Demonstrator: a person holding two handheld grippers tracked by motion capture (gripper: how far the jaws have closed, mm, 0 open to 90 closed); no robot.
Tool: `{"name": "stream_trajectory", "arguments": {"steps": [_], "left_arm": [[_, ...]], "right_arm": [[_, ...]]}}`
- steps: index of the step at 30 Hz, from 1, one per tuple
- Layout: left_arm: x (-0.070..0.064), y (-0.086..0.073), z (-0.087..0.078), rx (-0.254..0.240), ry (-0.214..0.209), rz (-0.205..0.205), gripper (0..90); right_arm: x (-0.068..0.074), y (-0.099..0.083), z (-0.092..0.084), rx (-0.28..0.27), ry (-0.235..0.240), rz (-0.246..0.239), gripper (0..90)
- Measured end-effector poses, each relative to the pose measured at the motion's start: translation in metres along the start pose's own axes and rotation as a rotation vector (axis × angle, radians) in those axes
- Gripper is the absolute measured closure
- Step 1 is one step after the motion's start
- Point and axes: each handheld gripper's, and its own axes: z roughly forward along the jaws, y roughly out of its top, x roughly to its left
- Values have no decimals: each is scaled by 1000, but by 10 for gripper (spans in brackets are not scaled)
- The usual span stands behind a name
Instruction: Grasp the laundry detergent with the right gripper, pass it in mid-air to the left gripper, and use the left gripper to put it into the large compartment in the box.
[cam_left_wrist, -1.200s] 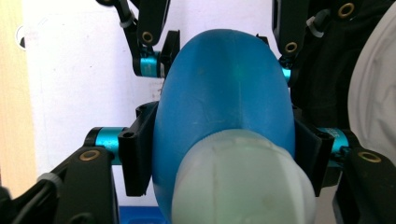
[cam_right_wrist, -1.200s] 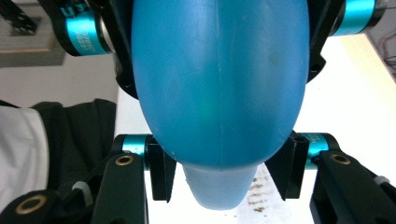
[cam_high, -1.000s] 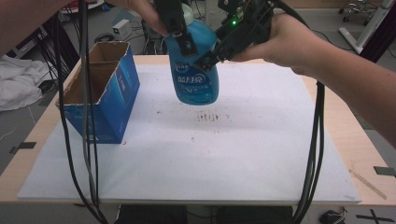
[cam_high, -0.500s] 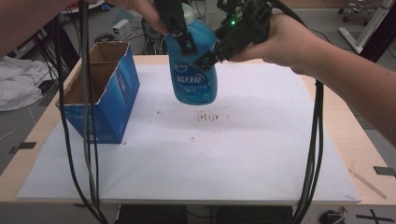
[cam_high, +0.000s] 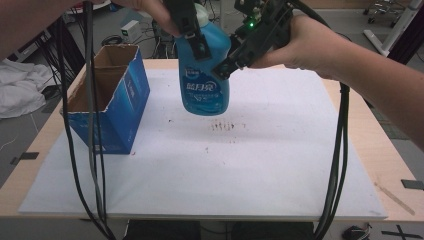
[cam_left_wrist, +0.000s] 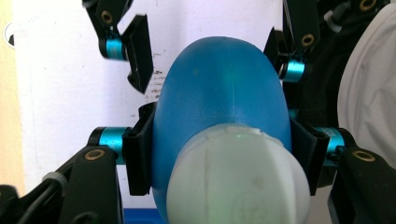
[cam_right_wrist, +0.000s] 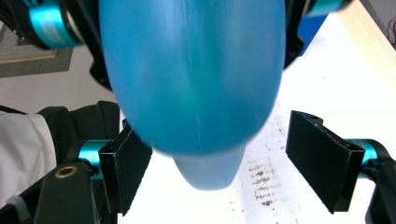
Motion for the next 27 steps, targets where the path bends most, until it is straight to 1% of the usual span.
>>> {"name": "stream_trajectory", "arguments": {"steps": [1, 2, 5, 7, 11, 12, 13, 14, 18, 20, 21, 22, 23, 25, 26, 27], "left_arm": [[0, 0, 0, 0, -1, 0, 380], [0, -1, 0, 7, -2, 2, 379], [1, -2, 0, 14, -5, -3, 380], [1, -3, -1, 13, -3, -6, 379], [2, -7, -3, 15, 0, -17, 380], [2, -8, -4, 15, 1, -21, 379], [3, -10, -4, 16, 2, -25, 380], [3, -11, -5, 12, 4, -32, 380], [4, -18, -10, 5, 11, -66, 379], [5, -22, -13, 6, 11, -81, 379], [6, -24, -14, 6, 11, -91, 380], [6, -26, -16, 2, 13, -107, 380], [6, -28, -17, 3, 15, -114, 379], [7, -32, -20, 1, 20, -130, 379], [7, -34, -22, -4, 25, -141, 379], [7, -36, -24, -5, 27, -151, 379]], "right_arm": [[0, -1, 0, 5, 12, 10, 163], [-1, -1, 0, 18, 1, 14, 135], [-3, -5, 1, 53, -1, 20, 135], [-5, -8, 1, 64, 4, 23, 135], [-9, -14, 1, 100, -5, 31, 135], [-11, -16, 1, 112, -7, 36, 135], [-12, -18, 1, 130, -1, 52, 135], [-14, -21, 1, 137, -4, 50, 135], [-20, -32, 0, 199, -26, 75, 136], [-23, -38, 0, 230, -23, 83, 135], [-24, -41, 0, 251, -23, 98, 136], [-26, -44, 0, 270, -27, 101, 135], [-26, -47, 0, 296, -36, 120, 135], [-28, -53, 1, 333, -39, 131, 136], [-31, -56, 2, 334, -39, 107, 135], [-33, -60, 4, 349, -42, 104, 135]]}}
